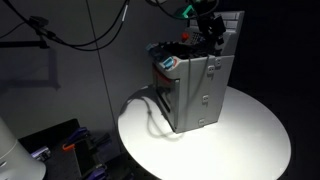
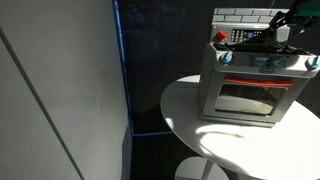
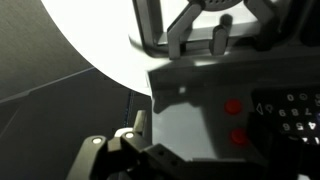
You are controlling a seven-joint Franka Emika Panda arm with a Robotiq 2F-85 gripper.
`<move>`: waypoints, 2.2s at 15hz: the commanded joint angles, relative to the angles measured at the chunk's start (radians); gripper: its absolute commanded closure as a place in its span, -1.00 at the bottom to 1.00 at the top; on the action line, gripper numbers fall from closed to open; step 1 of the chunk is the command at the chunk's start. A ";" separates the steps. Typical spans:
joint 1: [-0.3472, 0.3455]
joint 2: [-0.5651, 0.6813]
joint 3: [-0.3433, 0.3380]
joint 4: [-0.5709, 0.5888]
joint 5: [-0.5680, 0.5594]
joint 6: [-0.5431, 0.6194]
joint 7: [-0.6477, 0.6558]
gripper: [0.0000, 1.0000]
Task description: Press the top orange button on the right side of the stove
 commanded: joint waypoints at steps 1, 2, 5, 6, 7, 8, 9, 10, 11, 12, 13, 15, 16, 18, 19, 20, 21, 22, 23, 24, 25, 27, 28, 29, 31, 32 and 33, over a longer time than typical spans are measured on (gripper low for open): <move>0.006 -0.029 0.004 0.001 0.030 -0.038 -0.030 -1.00; 0.006 -0.036 0.007 -0.001 0.036 -0.047 -0.037 -1.00; 0.000 -0.059 0.023 -0.007 0.075 -0.103 -0.078 -1.00; -0.002 -0.067 0.028 -0.008 0.093 -0.127 -0.099 -1.00; -0.003 -0.077 0.033 -0.009 0.110 -0.154 -0.120 -1.00; -0.005 -0.089 0.038 -0.011 0.126 -0.183 -0.144 -1.00; -0.007 -0.101 0.042 -0.013 0.141 -0.214 -0.169 -1.00; -0.009 -0.113 0.047 -0.013 0.162 -0.249 -0.201 -1.00; -0.010 -0.125 0.049 -0.013 0.176 -0.281 -0.224 -1.00; -0.011 -0.135 0.050 -0.012 0.188 -0.313 -0.245 -1.00; -0.012 -0.147 0.052 -0.010 0.199 -0.349 -0.265 -1.00; -0.013 -0.170 0.052 -0.007 0.214 -0.419 -0.298 -1.00; -0.014 -0.182 0.053 -0.006 0.218 -0.452 -0.313 -1.00; -0.015 -0.207 0.053 -0.004 0.224 -0.520 -0.342 -1.00; -0.015 -0.219 0.054 -0.003 0.223 -0.550 -0.355 -1.00; -0.015 -0.233 0.054 -0.004 0.220 -0.585 -0.371 -1.00; -0.016 -0.245 0.054 -0.003 0.219 -0.614 -0.384 -1.00; -0.015 -0.257 0.053 -0.003 0.215 -0.640 -0.397 -1.00; -0.015 -0.269 0.053 -0.004 0.212 -0.663 -0.410 -1.00; -0.015 -0.284 0.054 -0.006 0.205 -0.682 -0.419 -1.00; -0.014 -0.298 0.054 -0.007 0.201 -0.701 -0.431 -1.00; -0.013 -0.324 0.056 -0.010 0.191 -0.733 -0.453 -1.00; -0.013 -0.335 0.056 -0.010 0.191 -0.747 -0.465 -1.00; -0.012 -0.349 0.056 -0.012 0.192 -0.765 -0.476 -1.00; -0.013 -0.371 0.056 -0.010 0.204 -0.797 -0.490 -1.00; -0.013 -0.384 0.055 -0.009 0.210 -0.810 -0.493 -1.00; -0.012 -0.395 0.055 -0.008 0.214 -0.821 -0.495 -1.00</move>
